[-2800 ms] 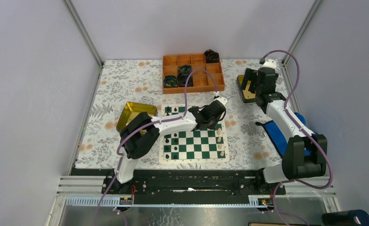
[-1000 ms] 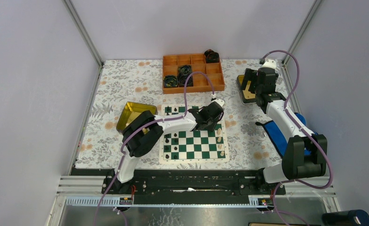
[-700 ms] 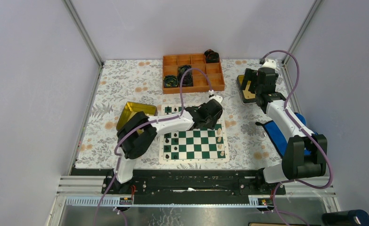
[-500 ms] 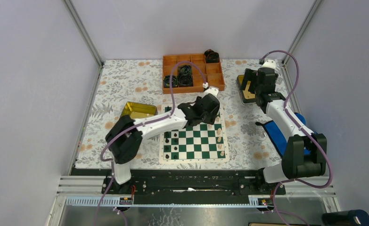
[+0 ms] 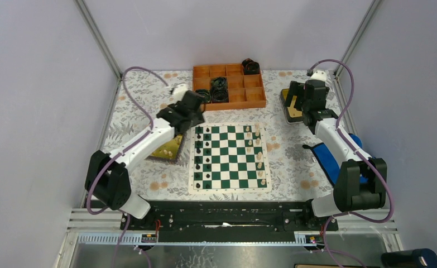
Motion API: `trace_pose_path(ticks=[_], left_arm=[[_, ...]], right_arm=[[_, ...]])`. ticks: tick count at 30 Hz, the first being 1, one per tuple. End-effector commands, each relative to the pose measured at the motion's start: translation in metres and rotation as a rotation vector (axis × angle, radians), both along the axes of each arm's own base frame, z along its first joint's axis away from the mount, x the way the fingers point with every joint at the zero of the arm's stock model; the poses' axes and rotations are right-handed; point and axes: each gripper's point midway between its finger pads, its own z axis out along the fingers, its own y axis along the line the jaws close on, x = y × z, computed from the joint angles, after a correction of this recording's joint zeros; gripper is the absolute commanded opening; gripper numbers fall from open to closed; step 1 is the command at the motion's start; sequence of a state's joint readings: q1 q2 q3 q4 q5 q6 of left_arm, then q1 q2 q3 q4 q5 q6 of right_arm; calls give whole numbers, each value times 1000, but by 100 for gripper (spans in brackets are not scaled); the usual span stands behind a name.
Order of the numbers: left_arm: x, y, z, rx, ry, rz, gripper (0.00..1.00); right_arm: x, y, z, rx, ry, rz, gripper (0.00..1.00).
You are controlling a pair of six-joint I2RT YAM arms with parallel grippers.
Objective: Set up the chess pieces on the board
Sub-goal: Pick up the chess piece from the storage box.
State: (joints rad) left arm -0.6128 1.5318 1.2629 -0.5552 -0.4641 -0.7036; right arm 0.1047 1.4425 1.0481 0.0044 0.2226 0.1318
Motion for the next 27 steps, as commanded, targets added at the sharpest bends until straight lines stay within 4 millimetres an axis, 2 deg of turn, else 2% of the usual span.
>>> trace_pose_path(ticks=[1, 2, 5, 10, 16, 27], left_arm=[[-10, 73, -30, -14, 99, 231, 70], [-9, 89, -34, -18, 112, 273, 70], [-10, 117, -48, -20, 153, 337, 68], [-12, 142, -73, -5, 219, 384, 63], [-8, 140, -94, -26, 262, 361, 58], [4, 124, -110, -72, 290, 294, 53]], right_arm=[[10, 5, 23, 17, -58, 7, 100], [10, 5, 22, 18, -58, 8, 100], [11, 7, 21, 23, -54, 13, 100], [10, 7, 20, 26, -52, 16, 100], [10, 7, 18, 26, -50, 14, 100], [13, 7, 13, 23, -41, 14, 100]])
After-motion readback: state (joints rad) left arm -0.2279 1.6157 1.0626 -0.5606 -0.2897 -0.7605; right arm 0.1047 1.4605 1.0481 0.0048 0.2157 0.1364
